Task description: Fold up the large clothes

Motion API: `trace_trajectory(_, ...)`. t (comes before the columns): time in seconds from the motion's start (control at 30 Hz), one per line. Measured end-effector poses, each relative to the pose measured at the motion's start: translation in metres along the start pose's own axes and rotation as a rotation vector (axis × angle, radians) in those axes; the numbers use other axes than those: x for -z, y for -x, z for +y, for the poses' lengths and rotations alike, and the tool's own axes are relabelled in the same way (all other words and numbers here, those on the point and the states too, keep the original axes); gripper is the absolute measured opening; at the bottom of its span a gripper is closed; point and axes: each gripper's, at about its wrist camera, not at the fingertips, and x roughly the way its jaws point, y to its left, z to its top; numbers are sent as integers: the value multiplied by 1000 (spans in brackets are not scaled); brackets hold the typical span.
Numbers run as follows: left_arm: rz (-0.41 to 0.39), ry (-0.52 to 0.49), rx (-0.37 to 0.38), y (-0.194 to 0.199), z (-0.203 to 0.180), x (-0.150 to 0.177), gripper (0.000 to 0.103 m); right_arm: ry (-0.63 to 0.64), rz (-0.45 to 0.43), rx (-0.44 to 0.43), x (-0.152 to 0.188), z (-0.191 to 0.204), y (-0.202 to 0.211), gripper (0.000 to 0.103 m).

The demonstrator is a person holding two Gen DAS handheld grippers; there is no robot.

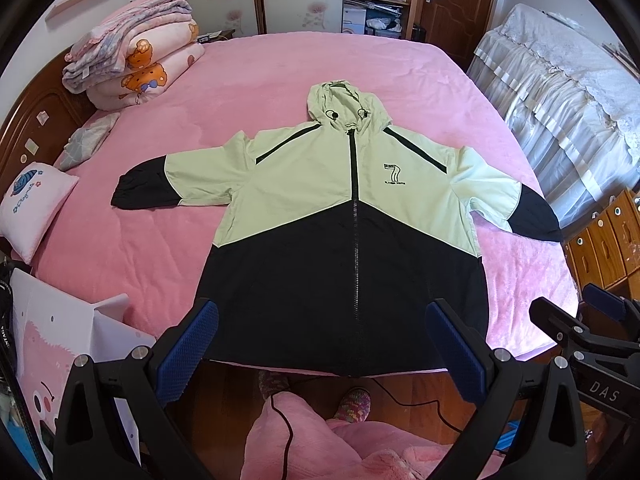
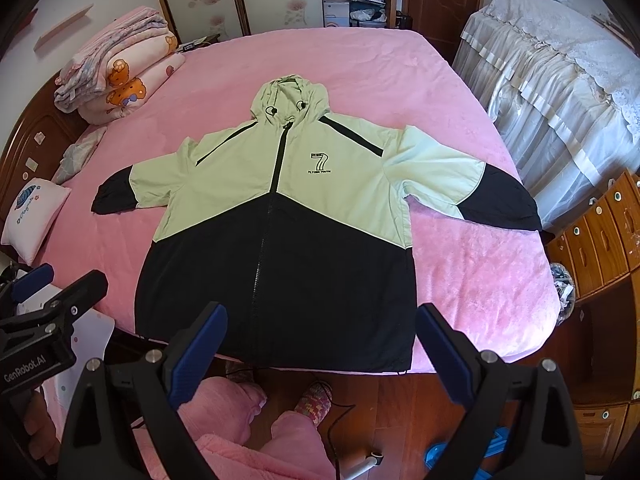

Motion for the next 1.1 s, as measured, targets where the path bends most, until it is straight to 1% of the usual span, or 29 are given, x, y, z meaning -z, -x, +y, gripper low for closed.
trace_trajectory(0.13, -8, 10, -3, -1, 2, 0, 103, 10, -7, 7, -3, -6, 3, 96)
trace_trajectory(0.17, -11, 14, -3, -1, 3, 0, 103, 12, -6, 14, -5, -7, -5, 96)
trace_trajectory(0.33, -19, 35, -4, -4, 11, -2, 103, 12, -6, 17, -6, -6, -6, 96)
trace_trajectory(0.63, 13, 107, 23, -24, 51, -17, 103, -3, 19, 33, -22, 10, -23, 96)
trace_trajectory(0.77, 45, 146, 23, -41, 81, -27, 103, -24, 35, 42, -32, 25, -34, 96)
trace_trajectory(0.93, 98, 210, 11, -66, 134, -45, 103, -48, 74, 41, -51, 52, -57, 95)
trace_trajectory(1.03, 126, 256, 50, -83, 170, -57, 103, -57, 101, 33, -63, 73, -72, 95)
trace_trajectory(1.1, 142, 281, 56, -93, 196, -64, 103, -65, 121, 30, -71, 90, -83, 95)
